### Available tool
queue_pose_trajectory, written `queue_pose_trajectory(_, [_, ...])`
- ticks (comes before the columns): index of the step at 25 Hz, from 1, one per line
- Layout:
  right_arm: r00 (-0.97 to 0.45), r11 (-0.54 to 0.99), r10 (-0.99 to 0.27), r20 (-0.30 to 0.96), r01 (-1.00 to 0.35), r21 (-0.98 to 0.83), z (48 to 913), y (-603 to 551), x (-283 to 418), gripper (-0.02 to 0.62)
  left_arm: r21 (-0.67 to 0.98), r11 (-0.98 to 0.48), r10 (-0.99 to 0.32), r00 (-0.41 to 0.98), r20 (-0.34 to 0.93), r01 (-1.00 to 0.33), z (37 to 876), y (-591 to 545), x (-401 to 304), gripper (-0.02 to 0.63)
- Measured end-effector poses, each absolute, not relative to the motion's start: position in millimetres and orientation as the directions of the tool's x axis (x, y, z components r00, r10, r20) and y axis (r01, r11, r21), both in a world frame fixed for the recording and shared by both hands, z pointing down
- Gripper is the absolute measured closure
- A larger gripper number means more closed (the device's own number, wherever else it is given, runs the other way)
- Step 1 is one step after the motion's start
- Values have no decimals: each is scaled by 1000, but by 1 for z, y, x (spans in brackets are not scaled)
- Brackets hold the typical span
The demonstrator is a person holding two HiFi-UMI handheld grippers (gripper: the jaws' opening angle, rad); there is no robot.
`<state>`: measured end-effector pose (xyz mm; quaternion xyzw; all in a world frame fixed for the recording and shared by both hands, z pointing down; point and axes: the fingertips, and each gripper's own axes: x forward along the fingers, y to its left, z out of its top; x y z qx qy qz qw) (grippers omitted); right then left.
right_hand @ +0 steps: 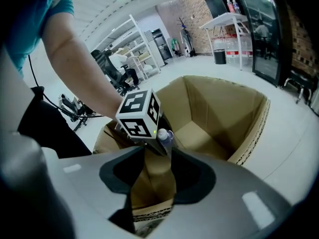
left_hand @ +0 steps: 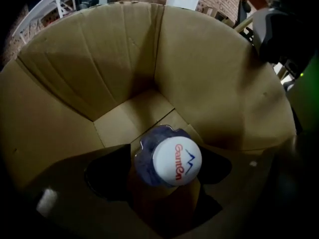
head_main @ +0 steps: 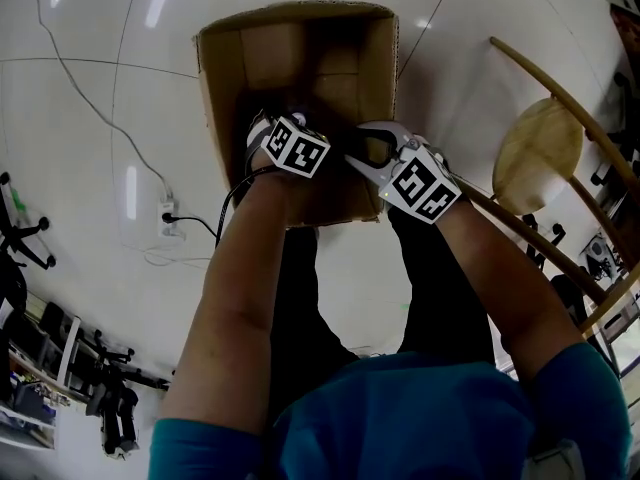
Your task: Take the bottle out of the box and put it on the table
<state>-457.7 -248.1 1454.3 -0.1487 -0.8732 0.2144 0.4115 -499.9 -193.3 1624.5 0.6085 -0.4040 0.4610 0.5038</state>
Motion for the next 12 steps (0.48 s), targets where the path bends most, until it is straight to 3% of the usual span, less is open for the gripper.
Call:
queue_pose_trajectory(2, [-622,865,432,653,82,-494,1453,-250,-460,425,258,-144,-32,265,964,-955,1622,-196,-498,272])
queue_pose_trajectory(12, [-620,868,431,655,87,-489,1443,-243,-459,425,272,-148,-41,281,959,-951,1602,-187,-497,288])
